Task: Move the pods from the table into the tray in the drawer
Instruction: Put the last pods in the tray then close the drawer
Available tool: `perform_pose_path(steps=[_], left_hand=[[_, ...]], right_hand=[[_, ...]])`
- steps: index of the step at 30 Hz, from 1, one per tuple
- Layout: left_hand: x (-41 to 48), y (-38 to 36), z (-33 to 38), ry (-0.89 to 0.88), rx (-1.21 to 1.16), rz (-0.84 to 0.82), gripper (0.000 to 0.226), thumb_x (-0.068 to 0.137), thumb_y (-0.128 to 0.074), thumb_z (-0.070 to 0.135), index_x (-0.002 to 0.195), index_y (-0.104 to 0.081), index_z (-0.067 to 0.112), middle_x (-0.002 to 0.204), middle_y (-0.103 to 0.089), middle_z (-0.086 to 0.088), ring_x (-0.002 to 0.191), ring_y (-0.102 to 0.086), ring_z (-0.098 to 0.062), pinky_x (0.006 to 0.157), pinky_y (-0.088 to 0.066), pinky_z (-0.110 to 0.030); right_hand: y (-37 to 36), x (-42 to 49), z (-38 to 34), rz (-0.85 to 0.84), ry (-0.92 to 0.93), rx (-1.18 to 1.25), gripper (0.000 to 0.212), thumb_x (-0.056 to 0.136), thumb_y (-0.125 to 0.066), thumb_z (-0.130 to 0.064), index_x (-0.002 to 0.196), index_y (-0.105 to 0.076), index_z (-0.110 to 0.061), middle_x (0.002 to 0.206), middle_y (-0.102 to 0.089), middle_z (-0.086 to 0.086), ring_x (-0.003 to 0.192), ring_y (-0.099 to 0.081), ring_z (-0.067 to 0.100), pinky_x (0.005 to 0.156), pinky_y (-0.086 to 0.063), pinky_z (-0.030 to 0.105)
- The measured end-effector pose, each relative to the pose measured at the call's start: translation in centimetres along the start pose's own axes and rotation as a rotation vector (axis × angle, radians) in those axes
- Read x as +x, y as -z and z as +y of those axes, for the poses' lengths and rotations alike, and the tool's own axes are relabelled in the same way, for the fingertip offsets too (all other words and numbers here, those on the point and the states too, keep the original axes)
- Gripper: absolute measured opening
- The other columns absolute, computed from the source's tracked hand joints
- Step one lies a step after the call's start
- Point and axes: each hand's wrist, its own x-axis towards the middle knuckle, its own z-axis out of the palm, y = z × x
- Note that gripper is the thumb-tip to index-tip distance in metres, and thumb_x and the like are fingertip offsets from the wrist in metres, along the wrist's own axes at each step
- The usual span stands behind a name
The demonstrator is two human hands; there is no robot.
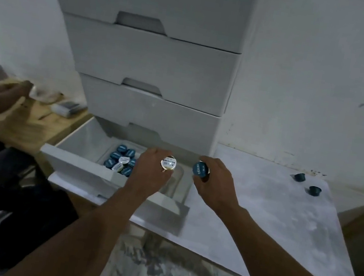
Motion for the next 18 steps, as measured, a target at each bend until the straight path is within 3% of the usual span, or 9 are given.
perform_pose_path(steps=[3,9,14,18], left_hand=[[1.3,2.6,-3.8,0.049,0.073,-0.004,0.030,0.075,-0.070,0.017,0.104,-0.064,0.020,0.102,-0.062,0.001,0.088,-0.053,-0.012,0.076,-0.035,-0.018],[5.3,6.3,-12.0,0.034,0.052,-0.038,0.035,0.071,-0.072,0.009,0.104,-0.064,0.018,0.102,-0.058,-0.003,0.093,-0.056,-0.023,0.076,-0.038,-0.026],[8.6,6.8,-17.6,-0.043,0.123,-0.211,0.039,0.075,-0.069,0.011,0.111,-0.059,0.017,0.109,-0.052,-0.003,0.096,-0.053,-0.020,0.076,-0.037,-0.026],[10.4,6.0,-20.0,-0.073,0.122,-0.351,0.048,0.079,-0.068,0.015,0.124,-0.052,0.019,0.122,-0.051,-0.004,0.104,-0.053,-0.020,0.088,-0.046,-0.031]], right_hand=[[-2.9,1.8,-2.3,-0.032,0.041,-0.016,0.033,0.080,-0.066,-0.006,0.113,-0.061,-0.008,0.108,-0.060,0.012,0.100,-0.057,0.026,0.081,-0.042,0.026],[-9.9,6.0,-5.7,-0.032,-0.025,-0.047,0.037,0.081,-0.067,-0.012,0.117,-0.059,-0.014,0.110,-0.054,0.008,0.096,-0.052,0.019,0.079,-0.033,0.017],[-15.0,8.5,-8.1,-0.063,-0.175,-0.092,0.045,0.084,-0.064,-0.017,0.126,-0.050,-0.017,0.124,-0.052,0.006,0.106,-0.054,0.024,0.089,-0.048,0.036],[-17.4,9.5,-9.0,-0.080,-0.312,-0.101,0.047,0.084,-0.064,-0.018,0.127,-0.045,-0.015,0.127,-0.051,0.007,0.108,-0.053,0.023,0.093,-0.046,0.035]])
